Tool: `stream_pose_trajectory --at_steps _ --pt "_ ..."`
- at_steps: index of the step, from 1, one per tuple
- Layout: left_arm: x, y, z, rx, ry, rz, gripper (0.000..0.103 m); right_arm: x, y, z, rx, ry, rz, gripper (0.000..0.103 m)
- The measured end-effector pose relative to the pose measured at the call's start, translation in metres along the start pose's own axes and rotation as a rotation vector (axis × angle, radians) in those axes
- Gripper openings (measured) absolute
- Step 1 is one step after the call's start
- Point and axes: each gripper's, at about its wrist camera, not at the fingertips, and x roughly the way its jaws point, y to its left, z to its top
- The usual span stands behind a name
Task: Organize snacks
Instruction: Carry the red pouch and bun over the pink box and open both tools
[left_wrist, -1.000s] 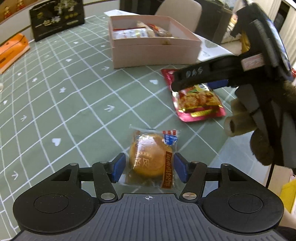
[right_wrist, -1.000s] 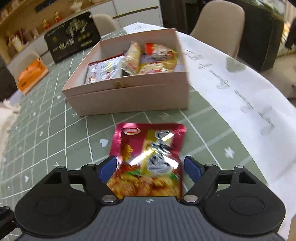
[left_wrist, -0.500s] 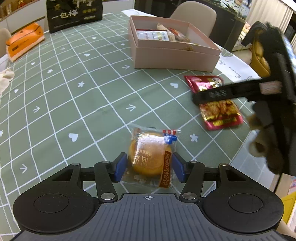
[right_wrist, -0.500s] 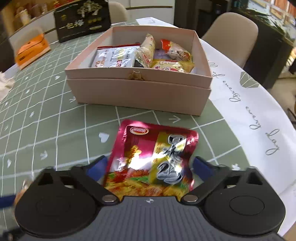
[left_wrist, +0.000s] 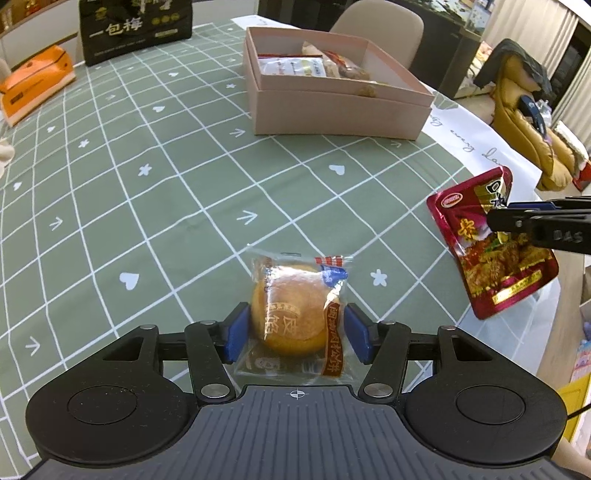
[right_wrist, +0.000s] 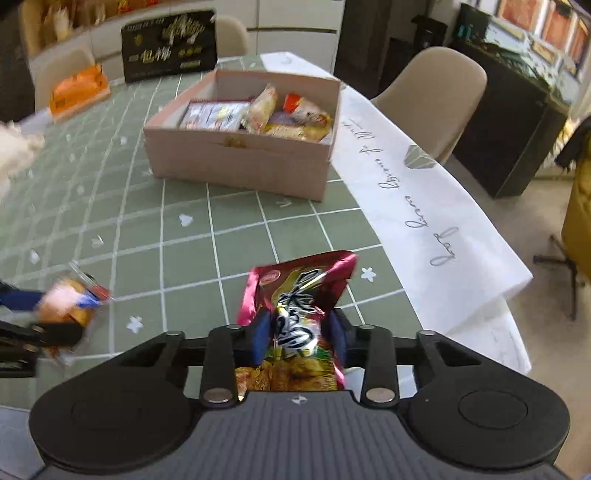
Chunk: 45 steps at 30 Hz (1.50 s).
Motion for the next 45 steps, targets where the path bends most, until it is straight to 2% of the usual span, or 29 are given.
stream_pose_trajectory --at_steps 4,6,7,8,10,14,16,19,21,22,23,24,25,28,29,34,36,41,45 --pt "0.001 -0.002 -0.001 0.013 -0.007 -0.003 0.061 -0.003 -0.007 -0.003 0.045 -0.003 0.036 0.032" --pt "0.001 -0.001 -0.001 0.011 -0.009 -0.005 0.061 0.0 -0.009 -0.005 0.068 0.011 0.082 0.038" --pt "0.0 -0.001 -0.001 0.007 -0.01 -0.007 0.061 0.002 -0.011 -0.007 0.091 0.019 0.104 0.048" --pt "0.0 -0.001 -0.002 0.004 -0.011 -0.009 0.061 0.004 -0.013 -0.009 0.115 0.021 0.119 0.064" --pt "0.0 -0.001 -0.002 0.002 -0.013 -0.008 0.061 0.008 -0.015 -0.012 0.145 0.021 0.117 0.074" --pt "0.0 -0.002 -0.003 0.004 -0.015 -0.003 0.061 0.022 -0.011 -0.019 0.207 0.071 0.115 0.074" --pt "0.0 -0.002 -0.003 0.005 -0.015 -0.002 0.061 0.026 -0.003 -0.021 0.239 0.087 0.146 0.081" --pt "0.0 -0.002 -0.003 0.009 -0.016 0.0 0.061 0.03 0.02 -0.017 0.241 0.08 0.102 0.094" --pt "0.0 -0.002 -0.003 0.012 -0.017 -0.001 0.061 0.037 0.036 -0.015 0.189 0.084 0.038 0.096" --pt "0.0 -0.002 -0.004 0.011 -0.018 -0.004 0.061 0.04 0.045 -0.014 0.127 0.091 -0.002 0.093" --pt "0.0 -0.001 -0.004 0.01 -0.019 -0.006 0.061 0.038 0.051 -0.013 0.071 0.073 -0.006 0.079" --pt "0.0 -0.001 -0.005 0.009 -0.022 -0.009 0.061 0.035 0.052 -0.012 0.043 0.071 0.027 0.074" --pt "0.0 -0.001 -0.005 0.009 -0.023 -0.01 0.061 0.03 0.053 -0.011 0.016 0.073 0.044 0.056" --pt "0.0 -0.001 -0.004 0.006 -0.021 -0.009 0.061 0.012 0.05 -0.01 -0.043 0.064 0.05 0.044" --pt "0.0 0.0 -0.004 0.006 -0.021 -0.01 0.061 0.006 0.048 -0.011 -0.047 0.055 0.045 0.033" --pt "-0.001 0.001 -0.004 0.002 -0.022 -0.016 0.061 -0.017 0.037 -0.005 -0.072 -0.007 -0.012 0.027" --pt "-0.001 0.0 -0.004 0.002 -0.023 -0.017 0.061 -0.022 0.033 -0.004 -0.063 -0.015 -0.003 0.026" --pt "-0.002 0.0 -0.005 0.001 -0.028 -0.02 0.061 -0.044 0.042 -0.009 -0.032 -0.072 0.132 0.027" --pt "-0.002 0.002 -0.007 0.003 -0.038 -0.027 0.06 -0.035 0.054 -0.014 0.037 -0.031 0.298 0.028"
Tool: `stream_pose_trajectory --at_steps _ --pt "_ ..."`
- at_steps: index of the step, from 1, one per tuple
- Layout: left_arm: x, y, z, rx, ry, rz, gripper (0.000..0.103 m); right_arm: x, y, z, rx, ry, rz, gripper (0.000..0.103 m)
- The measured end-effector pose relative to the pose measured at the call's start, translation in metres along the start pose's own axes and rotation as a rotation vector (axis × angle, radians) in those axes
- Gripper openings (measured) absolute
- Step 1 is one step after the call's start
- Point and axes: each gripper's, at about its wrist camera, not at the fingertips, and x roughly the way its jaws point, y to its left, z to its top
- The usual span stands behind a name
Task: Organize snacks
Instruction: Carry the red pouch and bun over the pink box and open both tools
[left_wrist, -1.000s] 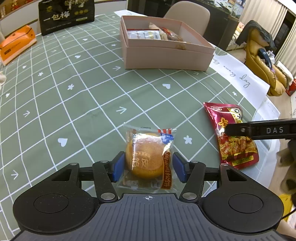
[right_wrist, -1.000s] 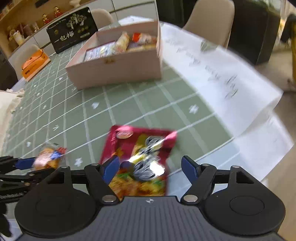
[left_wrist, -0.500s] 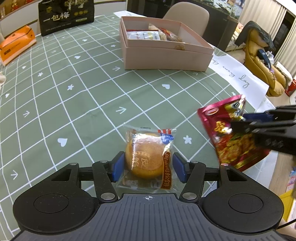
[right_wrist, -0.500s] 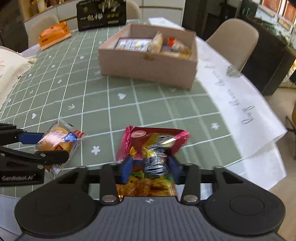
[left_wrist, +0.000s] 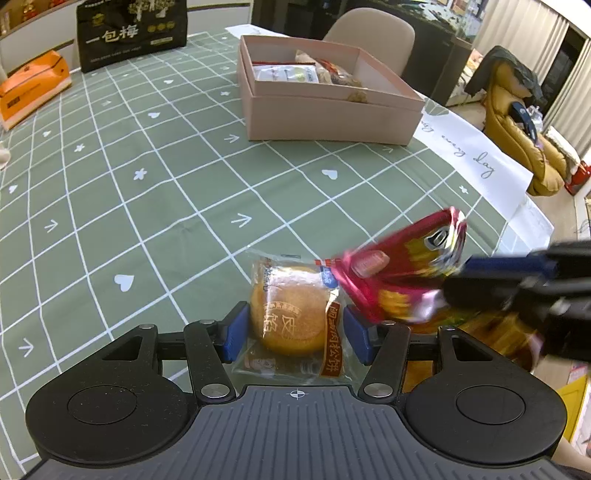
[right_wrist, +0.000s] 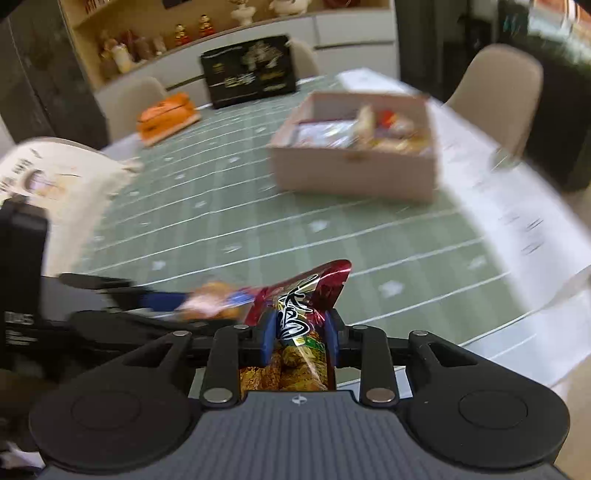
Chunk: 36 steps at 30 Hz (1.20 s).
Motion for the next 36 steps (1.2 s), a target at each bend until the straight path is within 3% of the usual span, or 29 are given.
stream_pose_trajectory --at_steps 3,6,8,15,16,18,19,20,22,24,27,31,34,36 --pt "-0.002 0.004 -0.002 -0.004 -0.002 -0.01 0.059 0.011 0.004 -0.003 0.038 0.025 0.038 0.028" --pt "-0.006 0.01 -0.005 -0.012 0.0 -0.011 0.058 0.007 0.001 0.0 0.041 0.002 0.024 0.026" --pt "-0.009 0.012 -0.009 -0.011 0.001 0.008 0.058 0.002 0.0 0.003 0.031 -0.008 0.018 0.012" --pt "-0.014 0.018 -0.014 -0.014 0.007 0.004 0.058 0.008 0.011 0.006 0.04 0.012 0.162 0.012" --pt "-0.015 0.018 -0.015 -0.015 0.009 0.011 0.058 0.013 0.013 0.005 0.036 0.02 0.13 0.017" --pt "-0.018 0.019 -0.017 -0.015 0.016 0.024 0.058 0.022 0.01 0.002 0.043 0.042 0.044 0.041" --pt "-0.019 0.02 -0.019 -0.015 0.019 0.033 0.059 0.027 0.005 0.0 0.064 0.053 -0.011 0.06" --pt "-0.021 0.021 -0.02 -0.017 0.019 0.046 0.059 0.032 -0.003 -0.001 0.105 0.068 -0.06 0.066" --pt "-0.025 0.026 -0.023 -0.028 0.017 0.071 0.059 0.042 -0.02 -0.003 0.215 0.11 -0.071 0.066" --pt "-0.028 0.033 -0.026 -0.051 0.014 0.087 0.059 0.051 -0.029 -0.004 0.316 0.139 -0.016 0.07" --pt "-0.032 0.042 -0.03 -0.074 0.009 0.095 0.059 0.057 -0.016 0.0 0.327 0.128 -0.013 0.075" --pt "-0.035 0.048 -0.035 -0.087 0.005 0.099 0.059 0.08 0.026 0.006 0.182 0.12 -0.109 0.098" --pt "-0.035 0.049 -0.036 -0.088 0.004 0.095 0.059 0.097 0.06 -0.003 -0.052 0.098 -0.24 0.096" --pt "-0.035 0.048 -0.035 -0.085 0.008 0.099 0.06 0.092 0.062 -0.004 -0.11 0.09 -0.189 0.08"
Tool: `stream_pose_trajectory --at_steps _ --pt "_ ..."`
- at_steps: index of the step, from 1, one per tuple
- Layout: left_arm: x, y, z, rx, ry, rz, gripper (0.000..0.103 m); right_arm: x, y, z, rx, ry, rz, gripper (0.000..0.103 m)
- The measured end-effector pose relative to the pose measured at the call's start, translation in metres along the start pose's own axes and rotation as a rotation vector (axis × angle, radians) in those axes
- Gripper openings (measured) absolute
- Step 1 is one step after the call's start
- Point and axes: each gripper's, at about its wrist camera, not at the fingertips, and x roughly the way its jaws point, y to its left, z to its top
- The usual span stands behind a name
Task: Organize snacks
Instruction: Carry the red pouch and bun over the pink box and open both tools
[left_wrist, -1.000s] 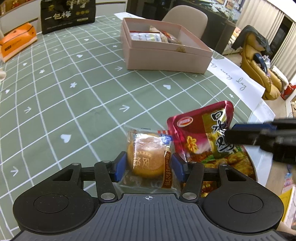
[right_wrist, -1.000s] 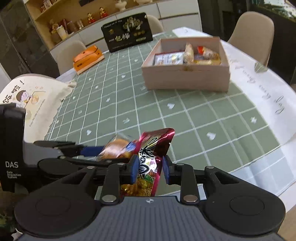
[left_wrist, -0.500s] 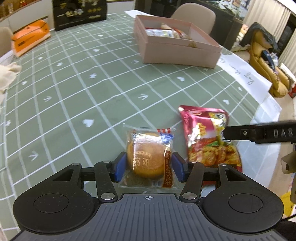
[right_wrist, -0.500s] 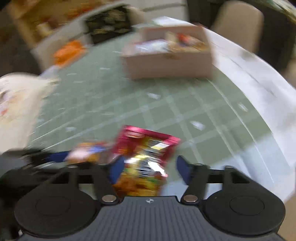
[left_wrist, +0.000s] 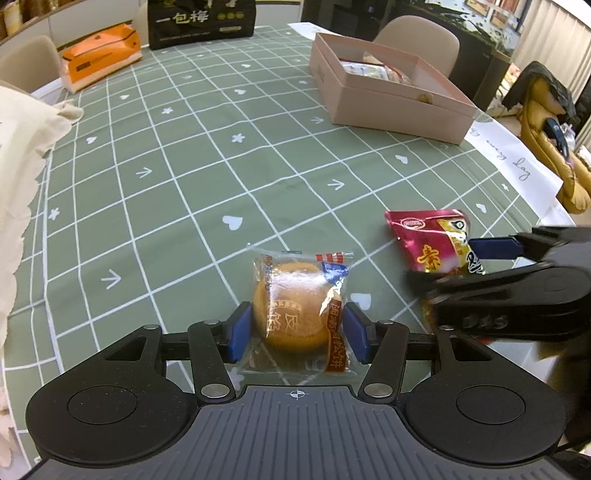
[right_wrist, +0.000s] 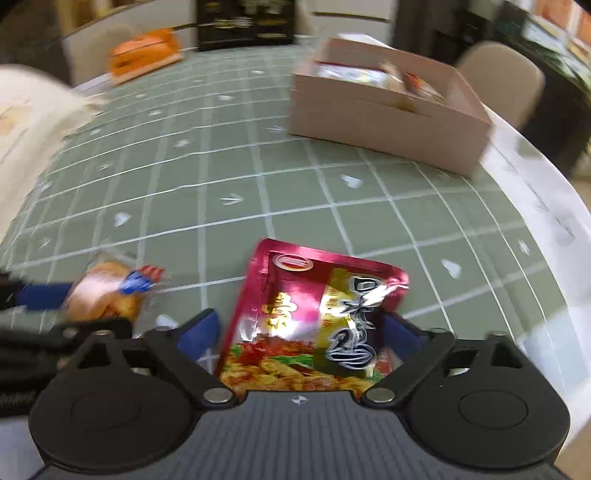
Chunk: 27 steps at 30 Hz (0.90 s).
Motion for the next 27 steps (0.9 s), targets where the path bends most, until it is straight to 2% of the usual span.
stream_pose_trajectory --at_steps 1,2,3,8,9,12,15,17,21,23,25,27 --pt "0.0 -0.001 0.0 0.005 0.001 0.002 0.06 -0.004 -0.003 0.002 -0.026 0.013 0.011 0.064" --pt "0.001 -0.001 0.001 0.008 0.001 0.004 0.06 -0.009 -0.006 0.004 -0.052 0.013 0.011 0.055" --pt "0.001 -0.002 0.001 0.01 0.0 0.004 0.06 -0.014 -0.011 0.005 -0.071 0.017 -0.01 0.052" --pt "0.002 -0.002 0.001 0.014 -0.009 -0.001 0.06 -0.039 -0.048 0.002 -0.091 -0.042 -0.206 0.049" --pt "0.003 -0.002 0.001 0.016 -0.015 -0.006 0.06 -0.048 -0.056 0.003 -0.083 -0.063 -0.224 0.049" --pt "0.004 -0.004 0.005 0.012 -0.035 -0.075 0.056 -0.067 -0.081 0.01 -0.005 -0.104 -0.197 0.049" --pt "-0.006 -0.016 0.021 0.04 -0.108 -0.111 0.052 -0.081 -0.101 0.016 0.057 -0.147 -0.18 0.049" --pt "-0.021 -0.025 0.047 0.031 -0.183 -0.177 0.052 -0.097 -0.114 0.018 0.091 -0.18 -0.176 0.049" --pt "-0.039 -0.056 0.134 0.054 -0.356 -0.255 0.053 -0.12 -0.142 0.019 0.162 -0.229 -0.171 0.049" --pt "-0.026 -0.063 0.182 0.003 -0.372 -0.314 0.053 -0.125 -0.155 0.022 0.194 -0.241 -0.155 0.049" --pt "0.008 -0.066 0.22 -0.028 -0.311 -0.365 0.054 -0.125 -0.163 0.027 0.215 -0.25 -0.141 0.05" --pt "0.021 -0.062 0.235 -0.088 -0.343 -0.344 0.052 -0.121 -0.168 0.034 0.227 -0.247 -0.124 0.05"
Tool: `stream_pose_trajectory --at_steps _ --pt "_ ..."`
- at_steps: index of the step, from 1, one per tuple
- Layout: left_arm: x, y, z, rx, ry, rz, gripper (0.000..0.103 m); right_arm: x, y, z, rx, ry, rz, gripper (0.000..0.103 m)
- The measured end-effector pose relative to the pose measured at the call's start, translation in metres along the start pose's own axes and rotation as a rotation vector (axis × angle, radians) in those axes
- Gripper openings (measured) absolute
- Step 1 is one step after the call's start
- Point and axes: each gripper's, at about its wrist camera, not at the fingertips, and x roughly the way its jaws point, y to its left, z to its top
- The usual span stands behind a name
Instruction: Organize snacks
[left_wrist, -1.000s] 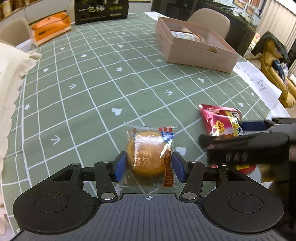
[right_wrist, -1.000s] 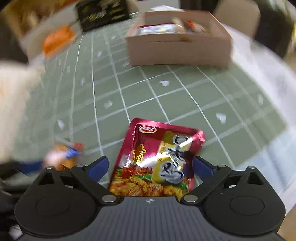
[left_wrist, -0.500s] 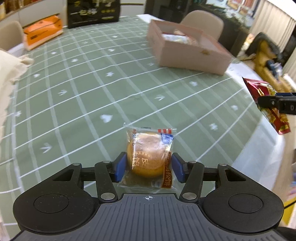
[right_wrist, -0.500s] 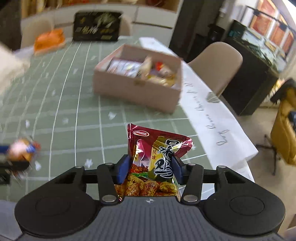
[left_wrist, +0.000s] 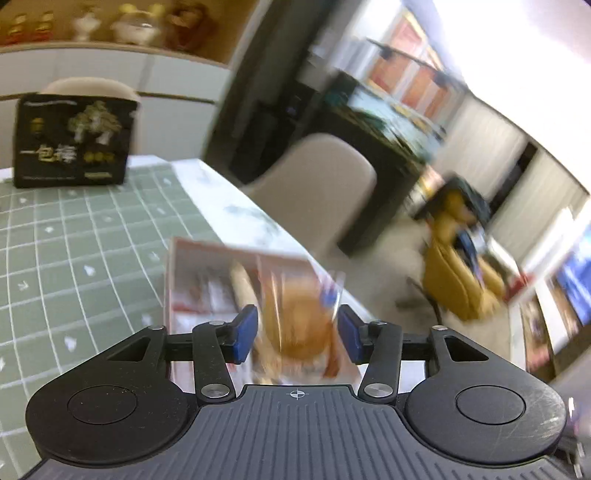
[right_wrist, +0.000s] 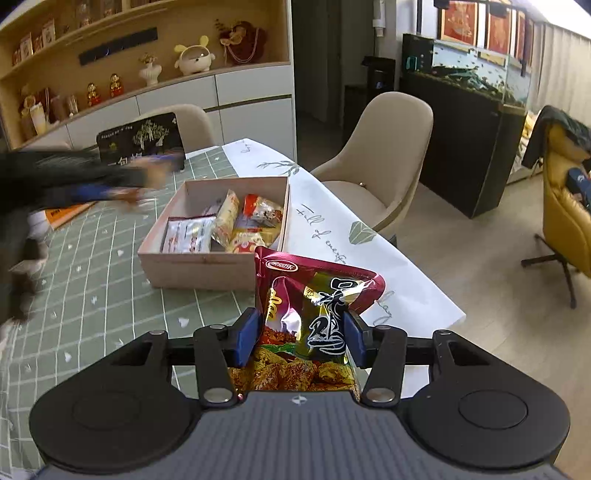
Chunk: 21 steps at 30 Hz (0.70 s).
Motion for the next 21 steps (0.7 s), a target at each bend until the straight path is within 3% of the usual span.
stream_pose_trajectory --at_steps 3,5,9,10,11,13,14,17,21 --pt "-0.025 0.002 -0.004 -0.011 -0.122 0.015 0.052 0.002 -0.001 0.014 0.018 0.0 0.02 0.05" --pt "-0.043 0.005 -0.017 0.002 -0.155 0.043 0.052 0.002 -0.001 0.029 0.033 -0.026 0.058 0.05" --pt "-0.052 0.015 -0.049 -0.03 -0.085 0.095 0.052 0.021 0.014 0.087 0.068 -0.099 0.175 0.052" --pt "-0.052 0.019 -0.061 -0.04 -0.057 0.114 0.052 0.033 0.022 0.107 0.085 -0.12 0.21 0.061" --pt "-0.052 0.023 -0.07 -0.046 -0.033 0.134 0.052 0.044 0.028 0.12 0.102 -0.127 0.248 0.079" --pt "-0.057 0.028 -0.096 -0.046 0.009 0.165 0.052 0.075 0.04 0.144 0.102 -0.074 0.327 0.08" --pt "-0.061 0.032 -0.105 -0.037 0.023 0.178 0.052 0.086 0.044 0.148 0.098 -0.051 0.324 0.08" --pt "-0.066 0.039 -0.133 0.006 0.062 0.211 0.052 0.098 0.05 0.128 0.056 -0.05 0.226 0.08" --pt "-0.068 0.041 -0.163 0.076 0.111 0.221 0.052 0.107 0.048 0.072 0.022 0.007 0.163 0.08"
